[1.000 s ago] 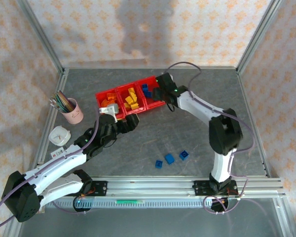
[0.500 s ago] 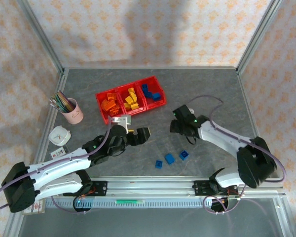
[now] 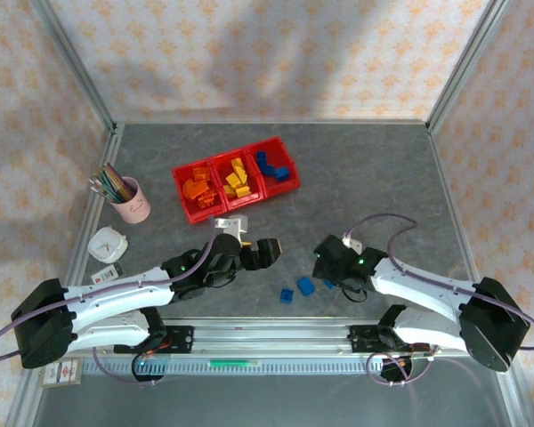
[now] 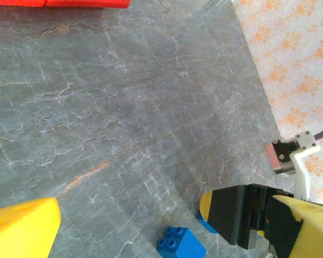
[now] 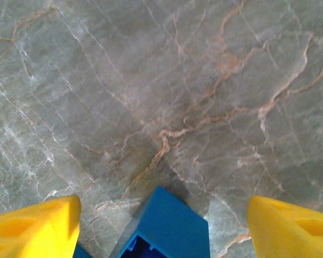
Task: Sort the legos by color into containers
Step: Pick up the lego from the bottom-center of the table.
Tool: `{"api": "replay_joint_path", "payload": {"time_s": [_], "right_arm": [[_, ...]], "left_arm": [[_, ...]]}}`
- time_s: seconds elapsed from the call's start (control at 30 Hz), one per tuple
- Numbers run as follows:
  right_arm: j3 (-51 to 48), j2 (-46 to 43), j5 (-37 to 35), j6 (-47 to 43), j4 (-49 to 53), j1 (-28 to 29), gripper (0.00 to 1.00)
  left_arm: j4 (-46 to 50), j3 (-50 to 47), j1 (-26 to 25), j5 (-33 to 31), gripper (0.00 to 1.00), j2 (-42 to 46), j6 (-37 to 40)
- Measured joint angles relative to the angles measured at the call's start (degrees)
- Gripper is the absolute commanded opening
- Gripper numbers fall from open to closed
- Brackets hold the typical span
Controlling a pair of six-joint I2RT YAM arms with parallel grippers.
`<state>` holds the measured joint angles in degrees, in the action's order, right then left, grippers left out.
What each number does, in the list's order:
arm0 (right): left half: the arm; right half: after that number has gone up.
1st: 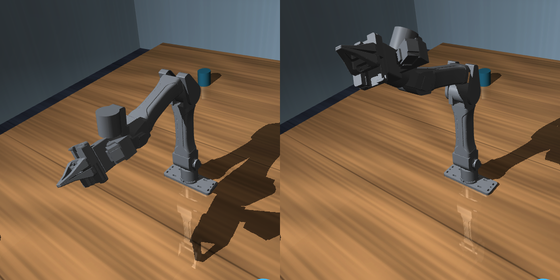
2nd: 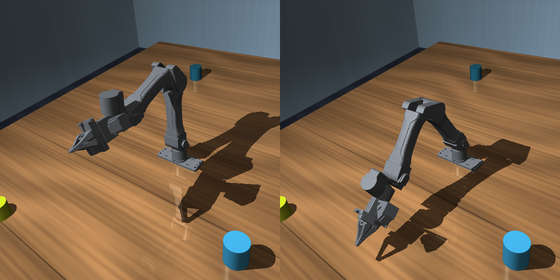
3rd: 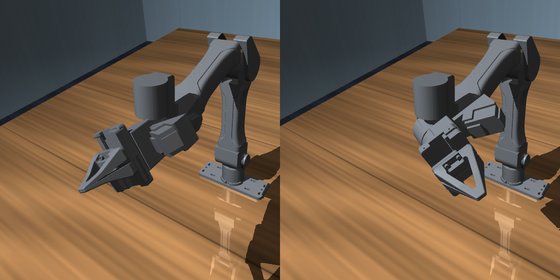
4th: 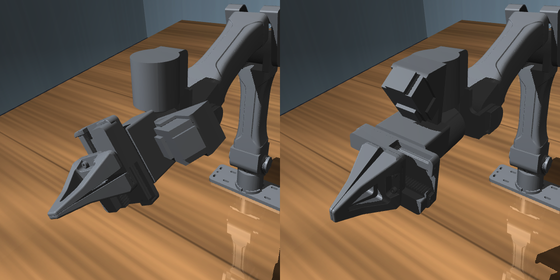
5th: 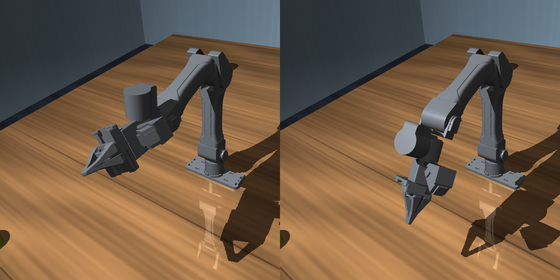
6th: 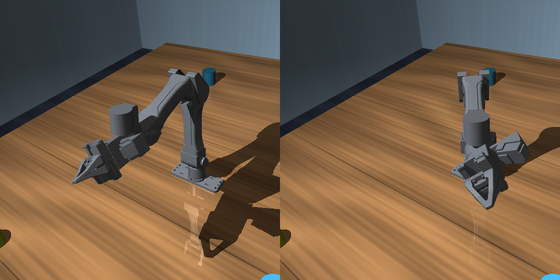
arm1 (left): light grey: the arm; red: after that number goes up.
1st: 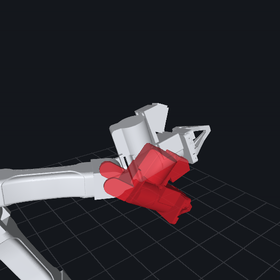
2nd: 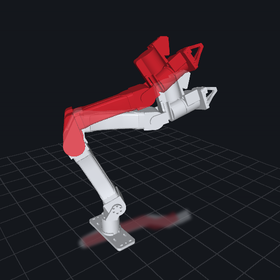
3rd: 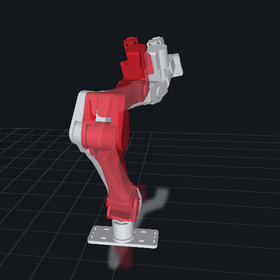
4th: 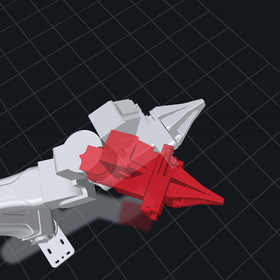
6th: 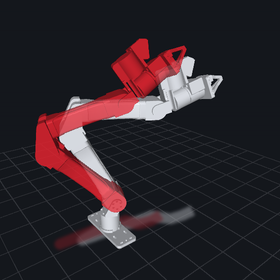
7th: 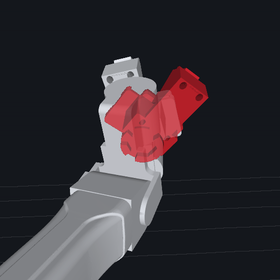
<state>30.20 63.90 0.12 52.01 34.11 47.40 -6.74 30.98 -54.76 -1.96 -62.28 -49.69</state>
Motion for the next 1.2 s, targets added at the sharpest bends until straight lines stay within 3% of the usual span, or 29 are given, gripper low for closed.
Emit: {"api": "replay_joint_path", "payload": {"time_s": [0.33, 0.83, 1.2], "right_arm": [[-1.29, -0.02, -2.32, 7.30, 1.51, 2.97, 0.61], [-1.36, 0.00, -2.99, 5.79, 1.27, 3.08, 0.33], [12.72, 3.34, -6.40, -3.32, 0.61, 1.46, 0.32]], "left_arm": [[-0.39, 0.00, -0.02, -0.24, 0.99, 0.00, 0.00], [-0.39, 0.00, -0.02, -0.52, 0.99, 0.00, 0.02], [0.24, 0.07, 0.13, -2.58, 0.99, 2.73, 0.57]]}}
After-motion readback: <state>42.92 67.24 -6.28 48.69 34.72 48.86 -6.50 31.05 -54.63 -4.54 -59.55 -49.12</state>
